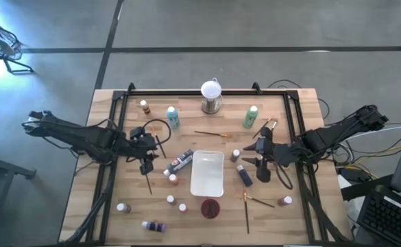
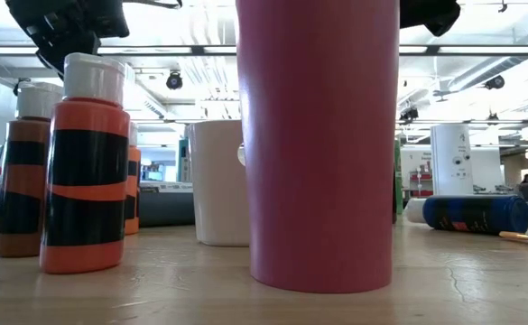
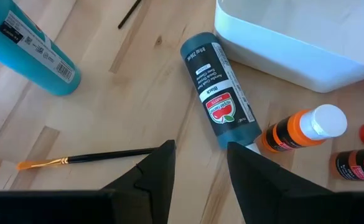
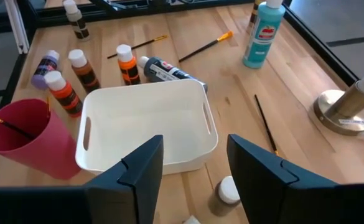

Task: Pick & Place Paint Supplies
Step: Put the silver paint brush into the red cup

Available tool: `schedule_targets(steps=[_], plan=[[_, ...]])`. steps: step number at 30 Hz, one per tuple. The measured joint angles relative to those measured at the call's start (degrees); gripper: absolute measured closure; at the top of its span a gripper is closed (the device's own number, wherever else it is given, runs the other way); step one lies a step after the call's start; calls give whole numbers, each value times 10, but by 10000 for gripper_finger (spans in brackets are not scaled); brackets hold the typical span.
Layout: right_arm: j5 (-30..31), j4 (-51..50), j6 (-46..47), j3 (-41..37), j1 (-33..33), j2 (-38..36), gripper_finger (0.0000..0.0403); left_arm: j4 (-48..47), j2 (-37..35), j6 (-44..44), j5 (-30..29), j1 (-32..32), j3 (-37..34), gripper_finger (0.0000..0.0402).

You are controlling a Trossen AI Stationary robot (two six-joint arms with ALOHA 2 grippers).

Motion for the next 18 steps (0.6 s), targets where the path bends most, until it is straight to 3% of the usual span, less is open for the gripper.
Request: schedule_targets(steps=[9, 18], plan=[[0, 0, 0, 0, 0, 0, 240, 0, 11, 5, 0, 0, 0, 250], [0, -41, 23, 0, 0, 0, 247, -1, 90, 20, 15, 0, 21, 250]])
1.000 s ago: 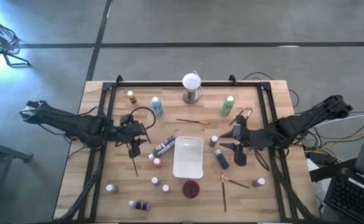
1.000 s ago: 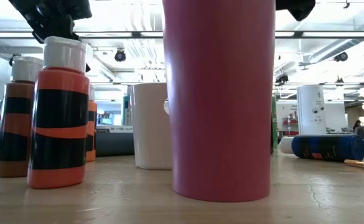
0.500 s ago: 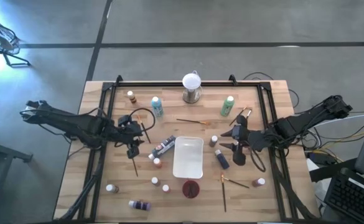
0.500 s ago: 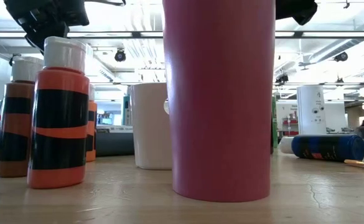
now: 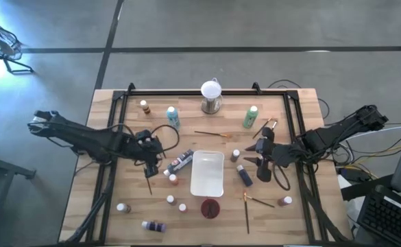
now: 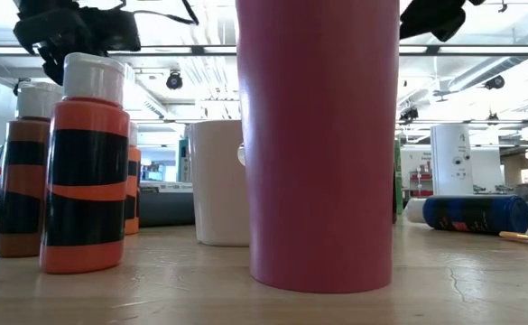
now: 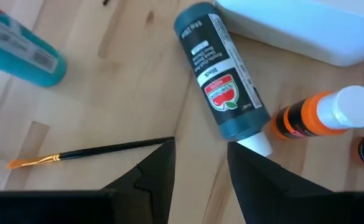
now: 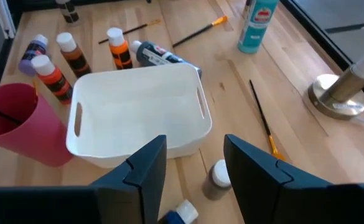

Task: Pick & Place Paint Supplies
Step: Put the silver paint brush into the red cup

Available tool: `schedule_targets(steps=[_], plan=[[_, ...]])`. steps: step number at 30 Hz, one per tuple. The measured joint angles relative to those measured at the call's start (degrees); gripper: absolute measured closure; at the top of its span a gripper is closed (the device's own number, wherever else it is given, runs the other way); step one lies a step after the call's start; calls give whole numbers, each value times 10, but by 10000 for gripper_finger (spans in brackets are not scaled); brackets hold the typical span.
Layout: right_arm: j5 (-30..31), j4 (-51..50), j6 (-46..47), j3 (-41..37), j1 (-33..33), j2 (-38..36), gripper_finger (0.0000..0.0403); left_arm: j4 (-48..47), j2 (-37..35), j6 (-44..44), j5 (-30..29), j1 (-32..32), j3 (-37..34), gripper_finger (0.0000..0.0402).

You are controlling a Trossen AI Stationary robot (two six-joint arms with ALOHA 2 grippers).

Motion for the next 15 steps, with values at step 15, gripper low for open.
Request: schedule_targets(steps=[15], plan=[[-4, -88, 150, 0, 0, 0, 221, -5, 42, 98, -9, 0, 74, 250]])
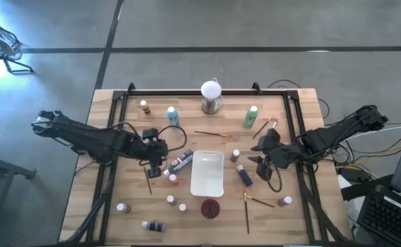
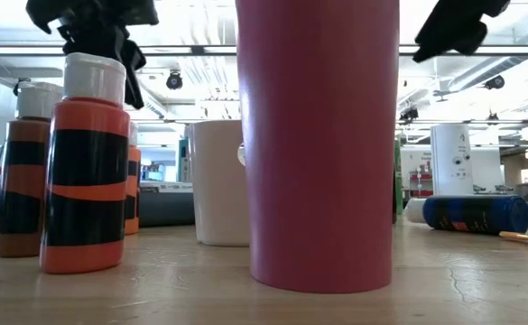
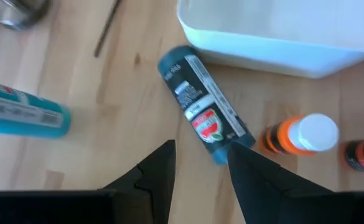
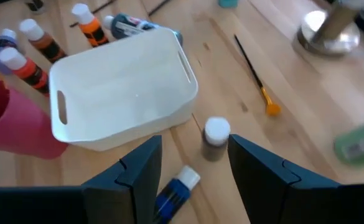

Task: Pick & Place Paint Supplies
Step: Put the silver paint brush into the red cup

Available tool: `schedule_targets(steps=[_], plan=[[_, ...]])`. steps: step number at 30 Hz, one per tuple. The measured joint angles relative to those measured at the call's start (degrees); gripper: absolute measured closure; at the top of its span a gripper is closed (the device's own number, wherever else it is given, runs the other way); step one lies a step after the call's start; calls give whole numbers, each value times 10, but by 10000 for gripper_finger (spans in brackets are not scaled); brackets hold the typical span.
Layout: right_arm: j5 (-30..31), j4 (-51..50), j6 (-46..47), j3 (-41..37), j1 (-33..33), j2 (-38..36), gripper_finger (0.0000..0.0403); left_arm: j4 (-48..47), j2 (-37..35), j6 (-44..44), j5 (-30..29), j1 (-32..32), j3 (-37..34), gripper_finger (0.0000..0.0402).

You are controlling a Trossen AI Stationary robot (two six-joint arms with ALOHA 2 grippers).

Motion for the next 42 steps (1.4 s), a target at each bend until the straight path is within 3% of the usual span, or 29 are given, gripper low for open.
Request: schedule_targets(steps=[14, 22, 28, 34, 39, 42], plan=[[32, -163, 133, 0, -1, 0, 220, 133, 5, 80, -27, 4, 0, 250], [28, -168, 146, 0, -1, 0, 217, 164, 5, 97, -26, 15, 0, 250], [-57, -100, 103, 0, 6, 14, 232, 176, 4, 131, -27, 22, 0, 250], [-109, 4, 15, 1, 28, 91, 232, 224, 1, 154, -32, 45, 0, 250], [-191, 5, 26, 17, 54, 173, 231, 241, -2, 153, -32, 54, 0, 250], [-210, -10, 58, 41, 80, 215, 235, 243, -2, 149, -32, 55, 0, 250]])
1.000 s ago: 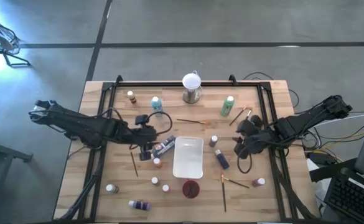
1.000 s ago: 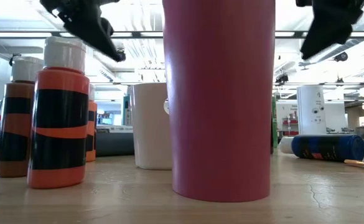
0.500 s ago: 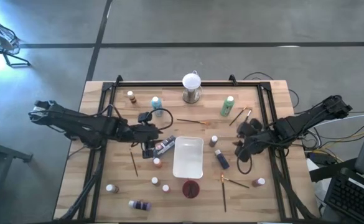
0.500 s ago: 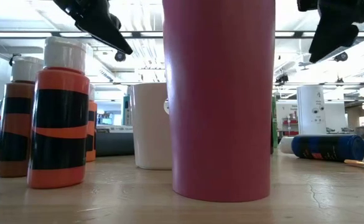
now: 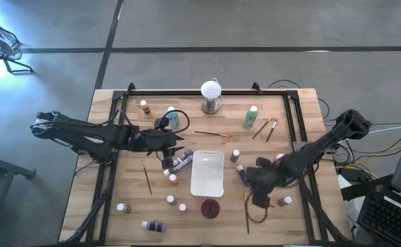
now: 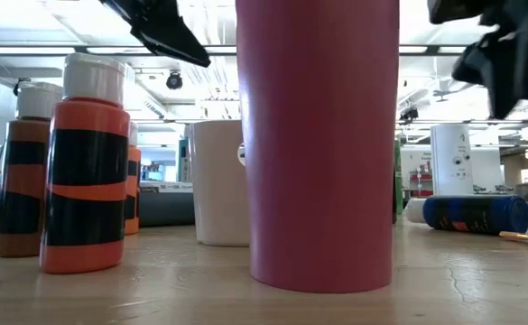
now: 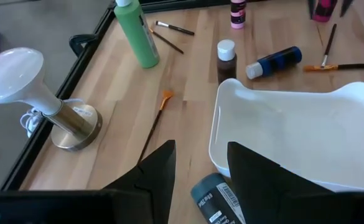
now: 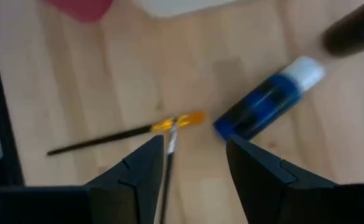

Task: Pick & Place Paint Supplies
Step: Put the silver paint brush into the red cup

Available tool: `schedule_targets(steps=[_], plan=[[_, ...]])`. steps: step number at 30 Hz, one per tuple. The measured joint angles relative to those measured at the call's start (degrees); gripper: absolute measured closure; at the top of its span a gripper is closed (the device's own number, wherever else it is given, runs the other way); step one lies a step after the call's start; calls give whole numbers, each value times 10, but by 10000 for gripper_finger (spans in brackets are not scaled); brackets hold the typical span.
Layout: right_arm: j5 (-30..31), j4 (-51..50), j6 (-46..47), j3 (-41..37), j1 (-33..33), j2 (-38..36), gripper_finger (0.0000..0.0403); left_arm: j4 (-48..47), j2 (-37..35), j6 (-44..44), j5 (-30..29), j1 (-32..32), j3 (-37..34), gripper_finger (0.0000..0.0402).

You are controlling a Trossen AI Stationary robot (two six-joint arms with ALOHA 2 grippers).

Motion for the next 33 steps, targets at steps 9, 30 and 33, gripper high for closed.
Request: schedule_targets(steps=[9, 30, 33], plan=[[17, -9, 104, 48, 60, 97, 252, 6, 0, 13, 0, 1, 0, 250], [15, -7, 126, 44, 69, 171, 264, 6, 0, -27, 11, 1, 0, 250], [15, -5, 128, 39, 68, 171, 260, 6, 0, -27, 11, 1, 0, 250]])
